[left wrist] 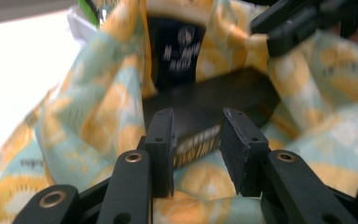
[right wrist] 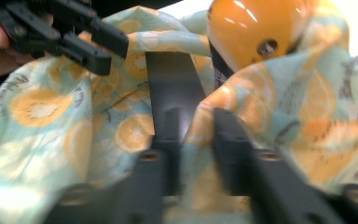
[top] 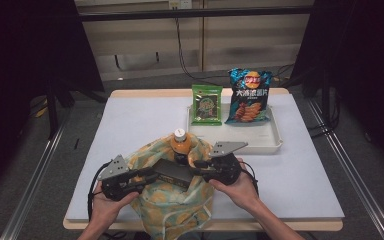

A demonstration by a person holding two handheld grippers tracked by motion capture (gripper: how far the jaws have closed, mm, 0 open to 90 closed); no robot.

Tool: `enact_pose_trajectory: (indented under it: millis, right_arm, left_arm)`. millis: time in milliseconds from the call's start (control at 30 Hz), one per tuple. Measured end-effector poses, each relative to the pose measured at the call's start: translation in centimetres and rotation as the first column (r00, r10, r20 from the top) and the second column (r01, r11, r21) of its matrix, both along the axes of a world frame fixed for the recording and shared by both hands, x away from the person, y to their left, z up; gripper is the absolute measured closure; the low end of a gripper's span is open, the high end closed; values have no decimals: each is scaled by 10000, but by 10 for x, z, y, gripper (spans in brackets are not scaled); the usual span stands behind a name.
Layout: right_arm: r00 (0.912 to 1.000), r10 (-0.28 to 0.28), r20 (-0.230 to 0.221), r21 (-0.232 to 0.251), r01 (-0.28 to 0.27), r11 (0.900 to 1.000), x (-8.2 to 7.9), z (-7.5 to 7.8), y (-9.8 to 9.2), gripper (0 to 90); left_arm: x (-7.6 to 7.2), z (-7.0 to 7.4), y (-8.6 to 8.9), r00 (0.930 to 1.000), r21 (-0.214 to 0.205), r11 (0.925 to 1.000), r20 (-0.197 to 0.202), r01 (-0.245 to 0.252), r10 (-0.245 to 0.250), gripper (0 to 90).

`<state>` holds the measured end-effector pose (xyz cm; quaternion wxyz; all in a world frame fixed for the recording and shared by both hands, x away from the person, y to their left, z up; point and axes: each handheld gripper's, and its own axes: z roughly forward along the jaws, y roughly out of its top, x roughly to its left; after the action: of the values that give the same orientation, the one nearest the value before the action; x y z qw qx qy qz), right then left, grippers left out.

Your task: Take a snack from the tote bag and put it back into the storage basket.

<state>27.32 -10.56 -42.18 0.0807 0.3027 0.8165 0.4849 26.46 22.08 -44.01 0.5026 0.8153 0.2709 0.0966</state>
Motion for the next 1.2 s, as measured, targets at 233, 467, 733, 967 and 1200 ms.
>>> enact_pose_trajectory:
  millis: [233, 467, 733, 967, 1200]
  right_arm:
    - [9995, -323, 20, 97, 323, 9994, -11, -2, -22, 900]
    - [9954, -950, -121, 172, 952, 9953, -23, -19, -50, 900]
    - [9928, -1187, -133, -724, 1174, 9904, -17, -38, -50, 896]
    - [9922, -1204, -307, -1278, 1156, 9850, -10, -52, -47, 875]
    - [9959, -812, -400, -1619, 737, 9840, -14, -58, -41, 852]
  left_arm:
    - [-7, -5, -7, 9995, 494, 9983, -9, 323, -323, 603]
    - [-15, -7, -21, 9954, 912, 9912, -58, 961, -960, 602]
    - [-16, -7, -20, 9940, 1055, 9884, -42, 1094, -1095, 591]
    - [-15, -11, -21, 9905, 1169, 9837, -307, 1366, -1339, 589]
    - [-14, -13, -22, 9863, 1393, 9769, -555, 1620, -1556, 675]
